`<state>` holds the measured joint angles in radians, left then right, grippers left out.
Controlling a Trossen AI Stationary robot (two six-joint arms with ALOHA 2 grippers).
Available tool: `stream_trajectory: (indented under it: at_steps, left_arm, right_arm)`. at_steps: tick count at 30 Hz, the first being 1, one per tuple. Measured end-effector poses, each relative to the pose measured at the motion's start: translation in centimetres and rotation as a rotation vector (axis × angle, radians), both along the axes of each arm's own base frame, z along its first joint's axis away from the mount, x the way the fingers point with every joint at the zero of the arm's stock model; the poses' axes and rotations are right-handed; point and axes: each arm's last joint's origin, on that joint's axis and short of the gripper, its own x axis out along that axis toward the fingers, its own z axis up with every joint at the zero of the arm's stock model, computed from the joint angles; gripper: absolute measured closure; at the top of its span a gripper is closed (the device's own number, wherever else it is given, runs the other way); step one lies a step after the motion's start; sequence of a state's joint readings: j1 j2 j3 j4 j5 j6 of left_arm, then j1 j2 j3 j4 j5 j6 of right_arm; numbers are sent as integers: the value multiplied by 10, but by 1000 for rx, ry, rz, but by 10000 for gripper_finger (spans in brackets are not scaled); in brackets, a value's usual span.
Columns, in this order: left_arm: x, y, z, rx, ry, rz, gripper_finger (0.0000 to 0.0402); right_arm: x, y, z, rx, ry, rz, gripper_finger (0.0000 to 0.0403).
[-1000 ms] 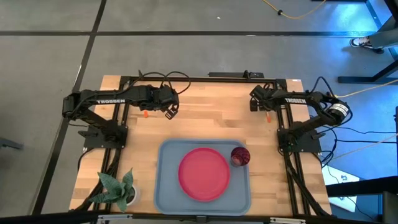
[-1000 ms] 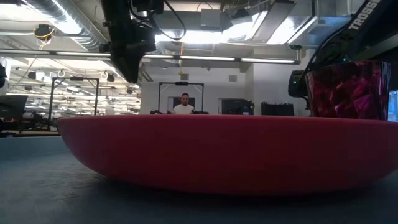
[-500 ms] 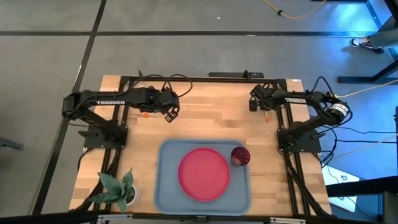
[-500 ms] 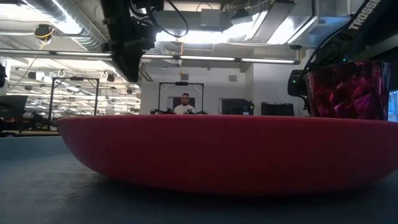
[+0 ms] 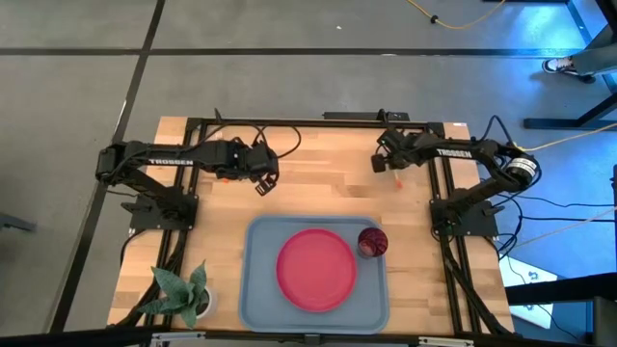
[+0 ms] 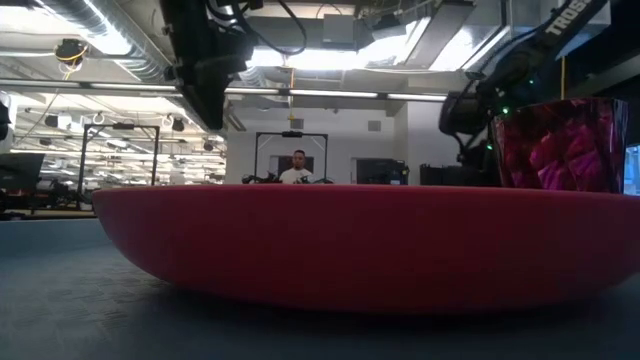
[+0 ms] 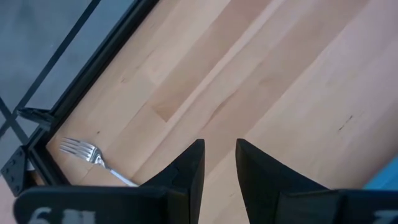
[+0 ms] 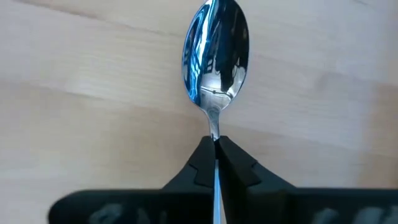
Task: Pick and place plate/cup/fork/spoon on tray
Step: Put the orange spoon on the blue serving tray to the left of the pink plate
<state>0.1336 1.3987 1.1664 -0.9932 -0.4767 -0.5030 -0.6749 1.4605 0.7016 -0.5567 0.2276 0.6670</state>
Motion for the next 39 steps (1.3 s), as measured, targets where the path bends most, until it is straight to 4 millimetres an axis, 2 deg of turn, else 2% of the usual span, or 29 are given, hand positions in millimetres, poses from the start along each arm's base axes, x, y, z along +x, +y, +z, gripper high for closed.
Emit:
stream_trajectory:
  at_steps: [9, 18, 23, 29, 33, 39]
  left_arm:
    - [0, -1, 0, 4, 8, -17, 317]
    - [0, -1, 0, 4, 11, -18, 317]
    - [-1, -1, 0, 1, 22, -19, 317]
    - [-2, -3, -1, -31, 33, -35, 317]
    - [-1, -8, -1, -31, 32, -51, 317]
    - [0, -16, -1, -31, 33, -83, 317]
  right_arm:
    - [42, 15, 26, -50, -98, 87, 399]
    - [116, 30, 39, -57, -107, 256, 400]
    - [156, 28, 25, -32, -14, 353, 400]
    - [190, 17, 6, -33, 20, 377, 400]
    - [202, 13, -6, -3, 9, 329, 401]
    - [205, 6, -17, 56, 1, 304, 401]
